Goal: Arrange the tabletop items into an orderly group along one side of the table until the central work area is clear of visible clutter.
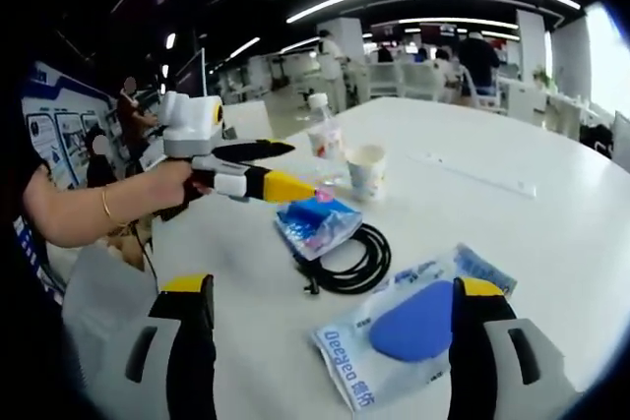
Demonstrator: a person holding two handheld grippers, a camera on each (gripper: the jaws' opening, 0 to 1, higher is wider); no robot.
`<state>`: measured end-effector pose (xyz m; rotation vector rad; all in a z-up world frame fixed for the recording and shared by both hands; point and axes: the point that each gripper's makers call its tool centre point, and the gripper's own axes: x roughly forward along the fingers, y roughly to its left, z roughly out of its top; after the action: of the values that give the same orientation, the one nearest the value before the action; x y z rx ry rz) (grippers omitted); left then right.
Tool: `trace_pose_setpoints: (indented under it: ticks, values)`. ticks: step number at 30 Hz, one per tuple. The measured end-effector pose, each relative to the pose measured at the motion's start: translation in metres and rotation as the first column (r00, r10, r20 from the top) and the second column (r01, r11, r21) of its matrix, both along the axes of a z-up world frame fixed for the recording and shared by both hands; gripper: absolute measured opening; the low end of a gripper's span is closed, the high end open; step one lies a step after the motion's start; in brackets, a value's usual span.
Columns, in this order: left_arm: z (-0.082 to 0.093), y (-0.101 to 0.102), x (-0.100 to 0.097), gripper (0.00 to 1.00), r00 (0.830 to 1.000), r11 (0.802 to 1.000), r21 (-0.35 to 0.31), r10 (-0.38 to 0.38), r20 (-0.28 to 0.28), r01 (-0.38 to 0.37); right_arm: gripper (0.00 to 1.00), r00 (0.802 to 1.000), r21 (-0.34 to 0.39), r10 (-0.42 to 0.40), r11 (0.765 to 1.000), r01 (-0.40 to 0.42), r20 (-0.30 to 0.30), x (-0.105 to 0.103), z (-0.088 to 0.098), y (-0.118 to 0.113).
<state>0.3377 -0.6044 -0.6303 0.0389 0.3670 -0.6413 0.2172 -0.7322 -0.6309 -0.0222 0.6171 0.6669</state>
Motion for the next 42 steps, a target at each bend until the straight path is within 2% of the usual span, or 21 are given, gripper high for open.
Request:
trace_pose_setpoints:
  ticks: [5,13,19,26,33,42]
  values:
    - [0.005,0.003,-0.013,0.98,0.999,0.999,0.002,-0.040,0.008,0.040,0.97,1.000,0.002,-0.009,1.000,0.009,0.005,-0.003,0.002,0.002]
    - [0.003,0.014,-0.023,0.93,0.998,0.998,0.006,-0.056,0.002,0.056,0.93,1.000,0.028,-0.025,0.999,0.025,0.003,-0.006,0.001,0.009]
    - [-0.002,0.029,-0.027,0.90,0.999,0.999,0.017,-0.045,-0.007,0.045,0.89,1.000,0.059,-0.027,0.998,0.027,-0.002,-0.006,-0.003,0.020]
    - [-0.007,0.043,-0.026,0.83,1.000,1.000,0.021,-0.019,-0.016,0.019,0.85,1.000,0.055,-0.020,0.998,0.020,-0.005,-0.004,-0.007,0.027]
    - [-0.011,0.053,-0.029,0.81,1.000,1.000,0.019,-0.004,-0.019,0.004,0.81,1.000,0.068,-0.021,0.997,0.022,-0.003,-0.001,-0.008,0.032]
    - [-0.021,0.063,-0.034,0.75,0.999,1.000,0.030,0.010,-0.046,-0.008,0.77,0.999,0.041,-0.042,0.998,0.043,-0.005,0.002,-0.020,0.027]
